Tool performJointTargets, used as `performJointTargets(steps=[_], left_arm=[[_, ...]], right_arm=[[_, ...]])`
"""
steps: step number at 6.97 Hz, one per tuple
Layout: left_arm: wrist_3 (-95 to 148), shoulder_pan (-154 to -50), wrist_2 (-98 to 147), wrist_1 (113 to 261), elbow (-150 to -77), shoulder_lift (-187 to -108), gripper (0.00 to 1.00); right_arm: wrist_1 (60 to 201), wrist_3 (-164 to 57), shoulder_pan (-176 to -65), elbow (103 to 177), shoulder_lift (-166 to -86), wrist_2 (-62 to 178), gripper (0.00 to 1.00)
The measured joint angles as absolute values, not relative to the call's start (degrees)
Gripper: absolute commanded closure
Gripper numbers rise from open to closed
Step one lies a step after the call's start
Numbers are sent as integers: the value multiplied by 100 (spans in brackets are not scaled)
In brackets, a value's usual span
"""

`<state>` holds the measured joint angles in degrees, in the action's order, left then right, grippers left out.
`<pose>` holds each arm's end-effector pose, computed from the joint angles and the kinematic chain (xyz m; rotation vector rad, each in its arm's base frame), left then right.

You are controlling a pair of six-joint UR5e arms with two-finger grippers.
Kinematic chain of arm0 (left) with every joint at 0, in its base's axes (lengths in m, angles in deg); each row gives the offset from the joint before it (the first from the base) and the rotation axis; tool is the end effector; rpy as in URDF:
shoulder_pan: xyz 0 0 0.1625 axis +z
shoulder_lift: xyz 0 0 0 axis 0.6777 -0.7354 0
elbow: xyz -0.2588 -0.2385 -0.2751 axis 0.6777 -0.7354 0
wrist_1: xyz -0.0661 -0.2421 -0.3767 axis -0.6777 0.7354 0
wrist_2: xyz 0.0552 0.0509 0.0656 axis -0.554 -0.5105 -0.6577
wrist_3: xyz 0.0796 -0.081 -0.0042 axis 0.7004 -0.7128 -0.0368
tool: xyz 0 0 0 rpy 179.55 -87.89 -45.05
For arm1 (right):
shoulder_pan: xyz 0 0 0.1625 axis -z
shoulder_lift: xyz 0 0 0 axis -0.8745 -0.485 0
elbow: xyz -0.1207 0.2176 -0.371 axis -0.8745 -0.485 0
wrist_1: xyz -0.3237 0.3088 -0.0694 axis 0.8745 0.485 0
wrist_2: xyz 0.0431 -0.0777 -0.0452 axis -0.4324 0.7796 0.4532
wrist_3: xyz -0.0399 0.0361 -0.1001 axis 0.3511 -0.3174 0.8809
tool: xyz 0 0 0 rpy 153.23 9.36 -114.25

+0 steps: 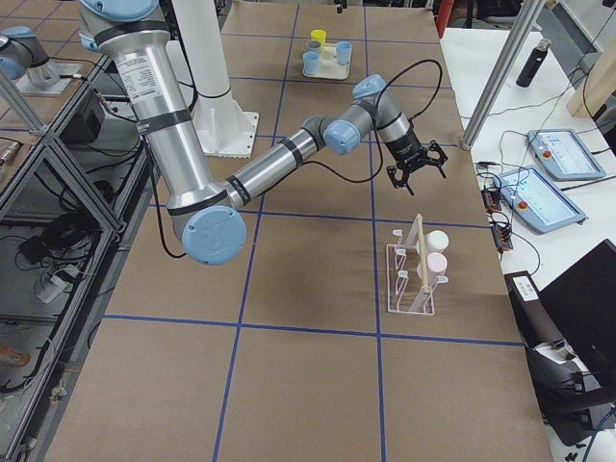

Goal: Transfer IKEA cup to right arm and place on rack

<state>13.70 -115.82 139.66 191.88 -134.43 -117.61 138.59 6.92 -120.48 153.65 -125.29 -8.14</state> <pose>0.0878 -0.4637 0.5050 0.3571 0.9833 0.1369 -0.2151 -0.6303 0.3316 0.7931 0.1041 -1.2278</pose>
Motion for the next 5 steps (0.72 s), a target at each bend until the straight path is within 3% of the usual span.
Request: performJointTargets(steps=[5], left_arm=[[1762, -11462, 13056, 19663, -12866, -11516, 0]], right_arm=[[14114, -5428, -10766, 16033, -12068, -1815, 1]])
